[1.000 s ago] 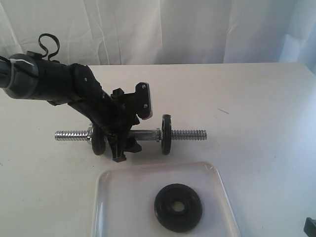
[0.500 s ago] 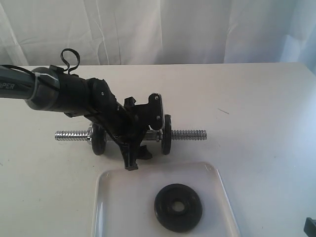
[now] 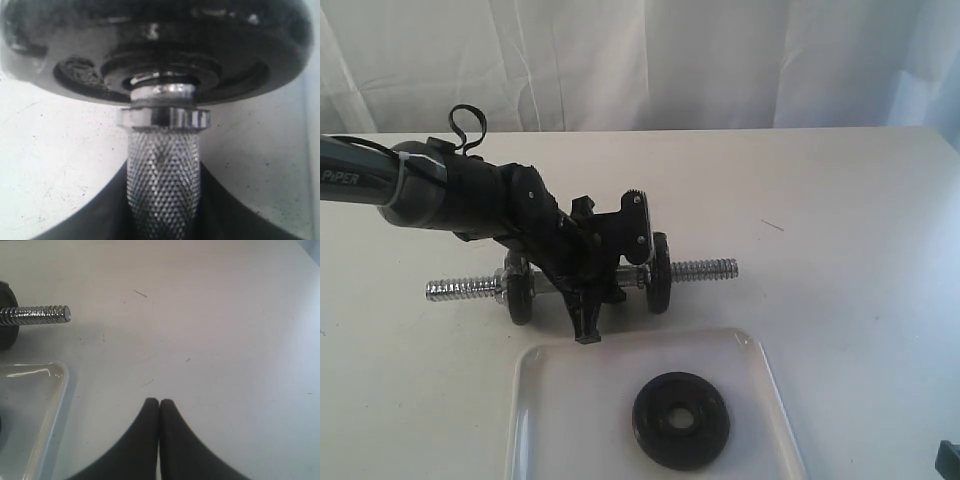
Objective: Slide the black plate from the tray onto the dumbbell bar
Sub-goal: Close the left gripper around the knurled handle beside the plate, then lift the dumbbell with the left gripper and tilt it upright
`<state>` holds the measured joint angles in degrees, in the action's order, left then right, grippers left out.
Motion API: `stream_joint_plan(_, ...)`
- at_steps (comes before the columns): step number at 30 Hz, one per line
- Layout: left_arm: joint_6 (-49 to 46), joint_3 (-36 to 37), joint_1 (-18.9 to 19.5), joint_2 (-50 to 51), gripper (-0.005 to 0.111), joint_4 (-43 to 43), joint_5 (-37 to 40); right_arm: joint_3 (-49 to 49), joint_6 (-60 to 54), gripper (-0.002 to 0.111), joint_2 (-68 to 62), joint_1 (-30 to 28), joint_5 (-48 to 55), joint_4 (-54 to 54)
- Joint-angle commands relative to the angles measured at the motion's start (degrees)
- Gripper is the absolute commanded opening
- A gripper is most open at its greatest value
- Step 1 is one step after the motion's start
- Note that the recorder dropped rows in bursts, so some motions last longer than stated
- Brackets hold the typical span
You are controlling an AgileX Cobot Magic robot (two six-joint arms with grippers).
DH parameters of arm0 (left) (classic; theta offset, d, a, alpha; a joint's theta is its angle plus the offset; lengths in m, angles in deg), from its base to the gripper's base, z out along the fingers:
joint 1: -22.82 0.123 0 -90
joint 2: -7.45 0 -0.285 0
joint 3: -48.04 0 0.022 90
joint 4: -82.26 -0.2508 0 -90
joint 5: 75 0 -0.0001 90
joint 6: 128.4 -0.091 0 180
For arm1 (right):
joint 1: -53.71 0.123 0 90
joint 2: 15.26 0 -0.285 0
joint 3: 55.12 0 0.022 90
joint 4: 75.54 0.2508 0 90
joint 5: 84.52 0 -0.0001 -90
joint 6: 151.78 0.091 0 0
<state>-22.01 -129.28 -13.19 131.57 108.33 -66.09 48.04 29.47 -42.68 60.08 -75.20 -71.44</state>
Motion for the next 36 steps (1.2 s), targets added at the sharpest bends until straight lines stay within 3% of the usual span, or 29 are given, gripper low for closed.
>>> stream_joint_plan(1, 1.28, 0.45, -0.08, 0.52, 0.000, 0.43, 2.10, -0.38, -0.01, 0.000, 0.13, -0.10, -0.12, 0.14)
stream_joint_plan(5, 5.44, 0.45, -0.08, -0.05, 0.000, 0.43, -2.93, -0.38, -0.01, 0.000, 0.13, -0.10, -0.12, 0.14)
stream_joint_plan(24, 6.37, 0.45, -0.08, -5.05, 0.000, 1.53, -5.10, -0.38, -0.01, 0.000, 0.13, -0.10, -0.12, 0.14)
stream_joint_plan(36, 13.83, 0.57, -0.08, -6.36, 0.000, 1.93, -10.95, -0.38, -0.01, 0.000, 0.13, -0.10, -0.12, 0.14)
